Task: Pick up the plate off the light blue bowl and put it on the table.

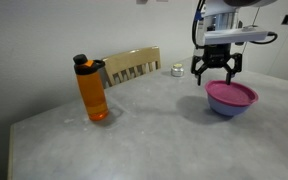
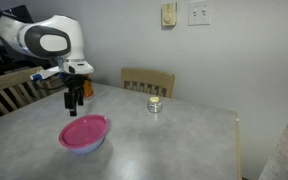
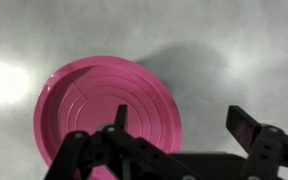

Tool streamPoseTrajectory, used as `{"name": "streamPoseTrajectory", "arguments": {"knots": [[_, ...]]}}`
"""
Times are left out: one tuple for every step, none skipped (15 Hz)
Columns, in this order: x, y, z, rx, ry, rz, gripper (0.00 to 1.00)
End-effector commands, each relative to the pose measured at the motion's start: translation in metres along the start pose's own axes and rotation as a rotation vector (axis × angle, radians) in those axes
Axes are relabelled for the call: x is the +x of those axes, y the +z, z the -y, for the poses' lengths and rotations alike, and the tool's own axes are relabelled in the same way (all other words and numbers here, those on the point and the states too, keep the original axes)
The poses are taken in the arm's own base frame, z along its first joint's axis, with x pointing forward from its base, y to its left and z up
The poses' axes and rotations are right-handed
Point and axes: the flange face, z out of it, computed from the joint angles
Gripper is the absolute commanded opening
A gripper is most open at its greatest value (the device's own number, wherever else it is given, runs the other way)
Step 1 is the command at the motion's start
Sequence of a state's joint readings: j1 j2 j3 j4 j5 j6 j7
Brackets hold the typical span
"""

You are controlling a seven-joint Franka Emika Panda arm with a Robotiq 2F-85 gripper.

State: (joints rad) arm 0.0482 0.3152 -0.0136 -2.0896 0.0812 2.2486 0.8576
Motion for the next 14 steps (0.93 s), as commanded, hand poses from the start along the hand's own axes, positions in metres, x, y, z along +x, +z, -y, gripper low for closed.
{"name": "streamPoseTrajectory", "arguments": {"knots": [[0.026, 0.006, 0.012, -0.035, 0.088, -0.020, 1.00], [0.033, 0.007, 0.012, -0.026, 0.091, -0.017, 1.00], [0.039, 0.008, 0.012, -0.025, 0.096, -0.018, 1.00], [0.045, 0.011, 0.012, -0.014, 0.092, -0.005, 1.00], [0.050, 0.013, 0.011, -0.013, 0.101, -0.001, 1.00], [0.053, 0.015, 0.011, -0.010, 0.105, 0.006, 1.00], [0.056, 0.017, 0.011, -0.008, 0.110, 0.010, 1.00], [0.058, 0.021, 0.011, -0.008, 0.117, 0.016, 1.00], [0.059, 0.023, 0.011, -0.009, 0.121, 0.022, 1.00], [0.062, 0.029, 0.011, -0.010, 0.129, 0.029, 1.00], [0.062, 0.032, 0.011, -0.013, 0.135, 0.036, 1.00], [0.064, 0.037, 0.011, -0.014, 0.140, 0.040, 1.00], [0.065, 0.040, 0.011, -0.018, 0.142, 0.047, 1.00], [0.066, 0.045, 0.011, -0.024, 0.147, 0.055, 1.00]]}}
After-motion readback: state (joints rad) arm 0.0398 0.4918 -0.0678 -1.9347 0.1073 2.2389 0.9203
